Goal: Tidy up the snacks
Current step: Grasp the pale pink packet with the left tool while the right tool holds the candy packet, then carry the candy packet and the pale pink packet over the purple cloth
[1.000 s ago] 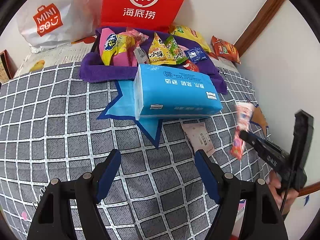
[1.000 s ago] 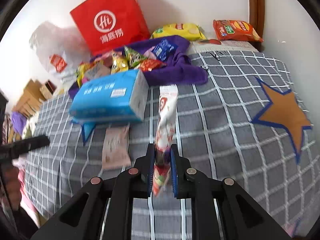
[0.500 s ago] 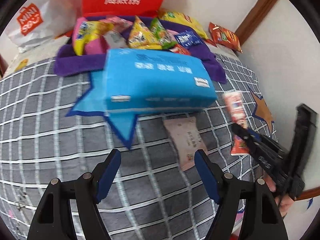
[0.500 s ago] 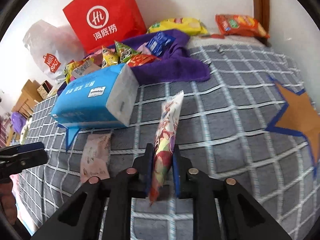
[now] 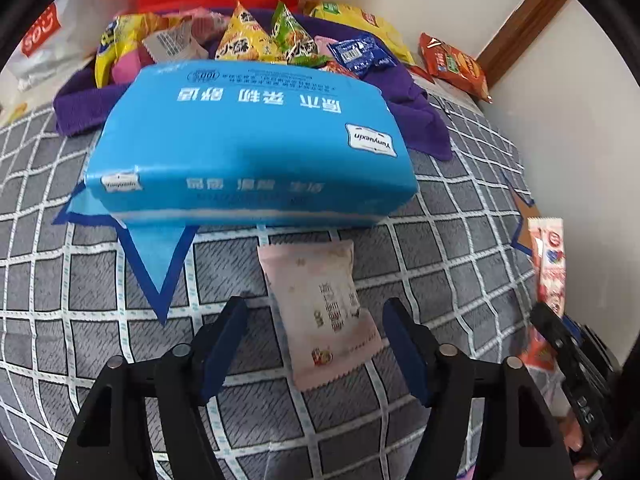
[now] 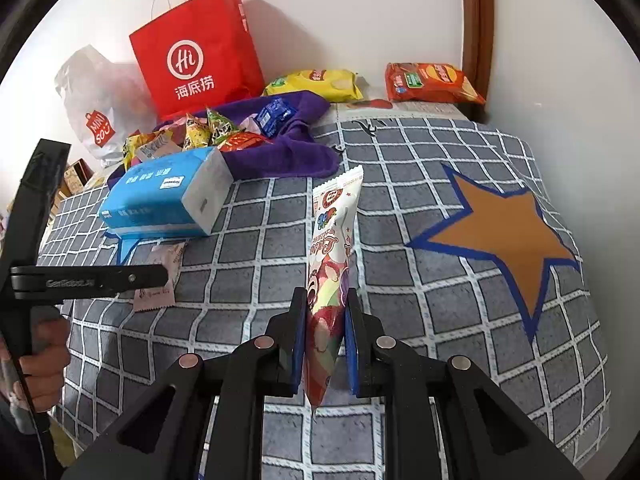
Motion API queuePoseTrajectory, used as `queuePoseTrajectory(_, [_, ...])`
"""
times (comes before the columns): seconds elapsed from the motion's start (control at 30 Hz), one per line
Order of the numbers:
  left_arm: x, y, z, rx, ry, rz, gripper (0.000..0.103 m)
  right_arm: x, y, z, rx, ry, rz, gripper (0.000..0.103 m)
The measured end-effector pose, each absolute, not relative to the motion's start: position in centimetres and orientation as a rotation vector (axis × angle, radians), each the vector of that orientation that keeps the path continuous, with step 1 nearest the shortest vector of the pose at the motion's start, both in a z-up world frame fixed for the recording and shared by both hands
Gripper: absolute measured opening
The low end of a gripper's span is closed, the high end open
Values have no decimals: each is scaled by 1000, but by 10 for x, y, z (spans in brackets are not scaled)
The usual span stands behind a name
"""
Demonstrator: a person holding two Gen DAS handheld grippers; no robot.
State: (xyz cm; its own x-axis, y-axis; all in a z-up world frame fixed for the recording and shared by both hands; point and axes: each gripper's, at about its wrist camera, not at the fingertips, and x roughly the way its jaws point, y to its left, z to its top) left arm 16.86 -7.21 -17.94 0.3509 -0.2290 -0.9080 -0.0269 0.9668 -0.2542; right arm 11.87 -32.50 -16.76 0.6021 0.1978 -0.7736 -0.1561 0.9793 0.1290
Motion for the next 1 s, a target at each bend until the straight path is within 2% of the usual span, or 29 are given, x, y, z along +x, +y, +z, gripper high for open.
queuePoseTrajectory(0.3, [171, -78, -180, -176, 1167, -84, 33, 115, -322, -164, 28, 910, 234, 17])
queuePoseTrajectory(1.0, [135, -11, -134, -238, 1127, -110, 31, 113, -278, -134, 26, 860, 265, 17])
